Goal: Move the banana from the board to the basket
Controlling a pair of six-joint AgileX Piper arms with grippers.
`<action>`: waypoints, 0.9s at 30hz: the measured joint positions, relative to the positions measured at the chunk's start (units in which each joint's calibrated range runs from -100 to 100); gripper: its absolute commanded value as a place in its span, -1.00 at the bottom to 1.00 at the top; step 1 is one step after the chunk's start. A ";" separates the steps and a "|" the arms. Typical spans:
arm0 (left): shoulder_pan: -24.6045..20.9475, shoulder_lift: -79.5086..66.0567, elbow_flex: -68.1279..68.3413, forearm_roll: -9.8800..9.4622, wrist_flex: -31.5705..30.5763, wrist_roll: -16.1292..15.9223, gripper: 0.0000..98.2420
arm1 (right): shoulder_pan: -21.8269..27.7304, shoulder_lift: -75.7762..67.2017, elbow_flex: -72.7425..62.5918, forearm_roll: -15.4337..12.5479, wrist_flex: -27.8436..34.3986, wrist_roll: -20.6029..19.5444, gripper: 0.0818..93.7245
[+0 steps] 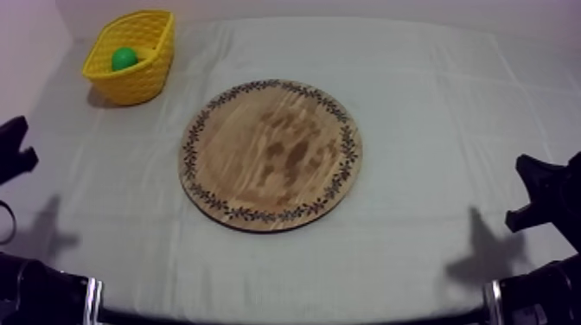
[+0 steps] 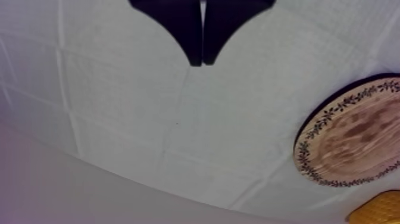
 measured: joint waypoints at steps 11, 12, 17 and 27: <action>0.25 -9.37 12.20 1.38 -0.49 -0.92 -1.00 | 0.00 0.00 0.00 0.00 0.03 0.00 -0.99; 0.25 -10.02 12.80 1.38 -0.49 -0.89 -1.00 | 0.00 0.00 0.00 0.00 0.03 0.00 -0.99; 0.19 -12.40 14.17 2.02 0.49 -1.01 -1.00 | 0.00 0.00 0.00 0.00 0.03 0.00 -0.99; 1.29 -13.01 15.34 2.81 0.85 -1.36 -1.00 | 0.00 0.00 0.00 0.00 0.03 0.03 -0.99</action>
